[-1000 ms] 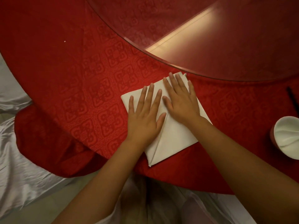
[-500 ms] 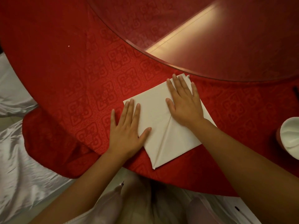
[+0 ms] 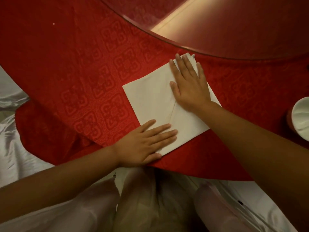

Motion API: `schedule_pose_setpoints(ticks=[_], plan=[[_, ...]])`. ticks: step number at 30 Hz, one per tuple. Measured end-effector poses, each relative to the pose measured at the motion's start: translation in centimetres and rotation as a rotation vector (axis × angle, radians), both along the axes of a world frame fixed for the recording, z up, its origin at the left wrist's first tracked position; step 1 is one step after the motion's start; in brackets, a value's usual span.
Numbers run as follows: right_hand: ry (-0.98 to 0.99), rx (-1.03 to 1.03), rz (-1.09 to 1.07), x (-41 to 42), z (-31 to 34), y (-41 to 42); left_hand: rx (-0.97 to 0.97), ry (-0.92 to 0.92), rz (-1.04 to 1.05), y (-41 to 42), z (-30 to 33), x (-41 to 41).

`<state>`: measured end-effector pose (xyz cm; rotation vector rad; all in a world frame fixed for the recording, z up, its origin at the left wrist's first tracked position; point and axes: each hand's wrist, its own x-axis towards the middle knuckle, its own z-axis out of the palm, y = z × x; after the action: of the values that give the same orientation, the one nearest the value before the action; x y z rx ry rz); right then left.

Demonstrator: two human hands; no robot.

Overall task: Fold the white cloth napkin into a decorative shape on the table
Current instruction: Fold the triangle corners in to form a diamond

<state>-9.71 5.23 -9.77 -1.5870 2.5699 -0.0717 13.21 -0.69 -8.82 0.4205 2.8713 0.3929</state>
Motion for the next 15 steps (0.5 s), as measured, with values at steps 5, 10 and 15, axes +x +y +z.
schedule_pose_setpoints(ticks=[5,10,15], plan=[[0.002,0.000,0.009,0.1,-0.1,-0.1,0.034,-0.018,-0.028,1.6,0.4,3.1],[0.003,-0.005,0.002,-0.1,0.0,-0.1,0.025,-0.039,-0.057,2.1,1.5,4.5],[0.003,-0.015,0.002,0.1,0.0,0.0,0.152,0.155,0.414,-0.2,2.1,-0.6]])
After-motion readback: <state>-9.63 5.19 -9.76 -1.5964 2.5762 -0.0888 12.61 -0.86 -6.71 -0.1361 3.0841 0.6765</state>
